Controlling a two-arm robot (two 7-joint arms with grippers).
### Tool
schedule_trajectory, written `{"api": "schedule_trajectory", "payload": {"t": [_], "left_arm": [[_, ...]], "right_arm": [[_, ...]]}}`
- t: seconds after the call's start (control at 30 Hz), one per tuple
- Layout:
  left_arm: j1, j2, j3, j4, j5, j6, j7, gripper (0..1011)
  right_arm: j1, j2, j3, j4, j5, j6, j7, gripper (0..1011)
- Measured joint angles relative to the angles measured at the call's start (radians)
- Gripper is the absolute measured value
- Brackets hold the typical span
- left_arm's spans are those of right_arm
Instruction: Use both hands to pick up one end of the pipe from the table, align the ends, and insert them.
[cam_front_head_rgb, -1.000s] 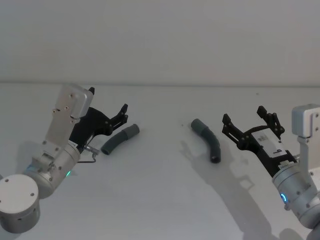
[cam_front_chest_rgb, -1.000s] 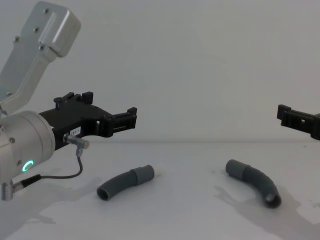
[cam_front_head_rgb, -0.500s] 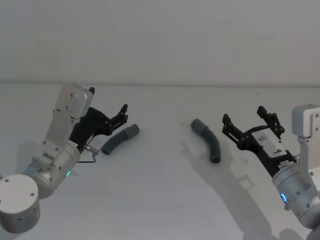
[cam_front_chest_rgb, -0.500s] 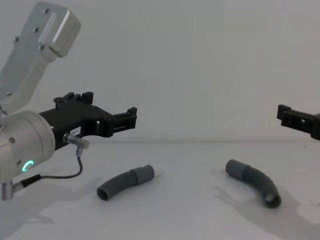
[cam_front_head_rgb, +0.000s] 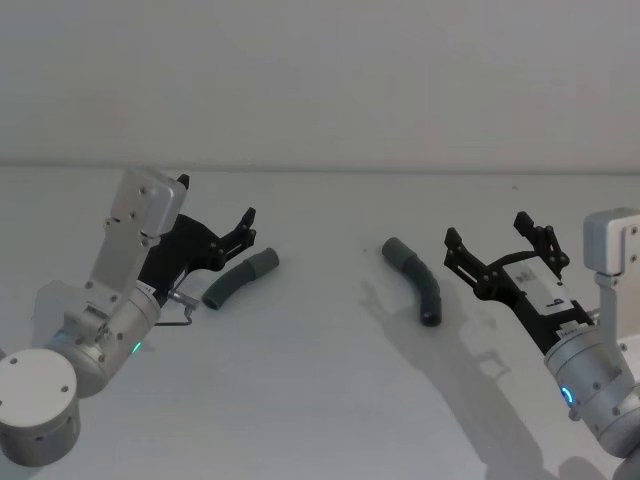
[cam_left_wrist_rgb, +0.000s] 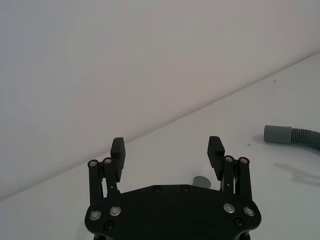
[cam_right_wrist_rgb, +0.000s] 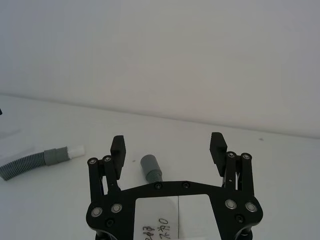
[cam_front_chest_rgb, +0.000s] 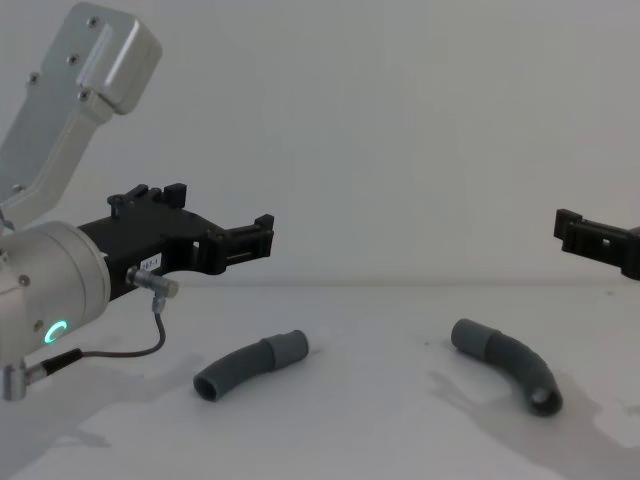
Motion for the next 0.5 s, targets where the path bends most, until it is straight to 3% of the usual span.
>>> {"api": "schedule_trajectory", "payload": {"t": [0.33,0.5], "left_arm": [[-0.003,0.0,0.0,0.0,0.002,0.003,-0.002,1001],[-0.018,0.006,0.004,0.006,0.011,0.033,-0.015,1001]], "right_arm": [[0.0,0.0,0.0,0.0,0.0,0.0,0.0,1001],[0.0,0.0,0.0,0.0,0.0,0.0,0.0,1001]]}}
